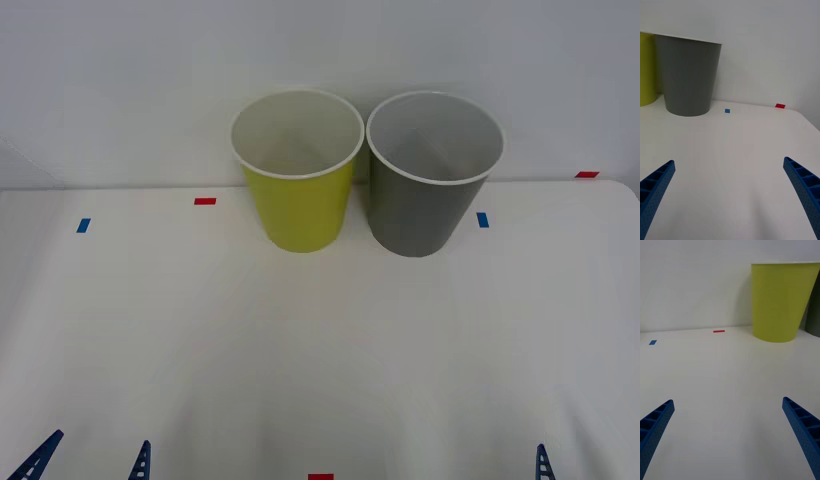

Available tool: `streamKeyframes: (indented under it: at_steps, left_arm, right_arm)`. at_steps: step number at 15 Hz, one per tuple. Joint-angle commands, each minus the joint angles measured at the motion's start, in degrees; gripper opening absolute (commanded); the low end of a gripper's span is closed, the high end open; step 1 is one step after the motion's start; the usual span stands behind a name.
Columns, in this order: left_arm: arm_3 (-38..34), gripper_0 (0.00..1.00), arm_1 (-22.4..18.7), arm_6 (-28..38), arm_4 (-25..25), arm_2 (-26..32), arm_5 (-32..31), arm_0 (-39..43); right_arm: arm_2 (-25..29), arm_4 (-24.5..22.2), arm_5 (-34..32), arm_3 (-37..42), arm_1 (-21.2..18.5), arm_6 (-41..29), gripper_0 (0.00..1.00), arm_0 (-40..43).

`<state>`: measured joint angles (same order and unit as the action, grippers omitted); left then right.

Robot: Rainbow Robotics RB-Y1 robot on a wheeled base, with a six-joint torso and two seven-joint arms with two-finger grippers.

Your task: Put cans in the gray bin and PET bottles in the light green bin.

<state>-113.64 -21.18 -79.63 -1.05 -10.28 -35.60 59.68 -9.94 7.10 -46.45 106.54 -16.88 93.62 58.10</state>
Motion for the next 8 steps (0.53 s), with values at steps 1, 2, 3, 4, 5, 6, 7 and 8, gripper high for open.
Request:
streamKeyframes:
  at_steps: [1, 2, 3, 4, 5, 6, 7, 8]
  left_arm:
    - [0.0, 1.0, 0.0, 0.0, 0.0, 0.0, 0.0, 0.0]
    - [0.0, 1.0, 0.0, 0.0, 0.0, 0.0, 0.0, 0.0]
    - [0.0, 1.0, 0.0, 0.0, 0.0, 0.0, 0.0, 0.0]
    - [0.0, 1.0, 0.0, 0.0, 0.0, 0.0, 0.0, 0.0]
    - [0.0, 1.0, 0.0, 0.0, 0.0, 0.0, 0.0, 0.0]
    - [0.0, 1.0, 0.0, 0.0, 0.0, 0.0, 0.0, 0.0]
    - [0.0, 1.0, 0.0, 0.0, 0.0, 0.0, 0.0, 0.0]
    - [0.0, 1.0, 0.0, 0.0, 0.0, 0.0, 0.0, 0.0]
  right_arm:
    - [0.0, 0.0, 0.0, 0.0, 0.0, 0.0, 1.0, 0.0]
    - [0.0, 0.0, 0.0, 0.0, 0.0, 0.0, 1.0, 0.0]
    - [0.0, 0.0, 0.0, 0.0, 0.0, 0.0, 1.0, 0.0]
    - [0.0, 0.0, 0.0, 0.0, 0.0, 0.0, 1.0, 0.0]
    - [0.0, 0.0, 0.0, 0.0, 0.0, 0.0, 1.0, 0.0]
    - [0.0, 0.0, 0.0, 0.0, 0.0, 0.0, 1.0, 0.0]
    - [0.0, 0.0, 0.0, 0.0, 0.0, 0.0, 1.0, 0.0]
    - [0.0, 0.0, 0.0, 0.0, 0.0, 0.0, 1.0, 0.0]
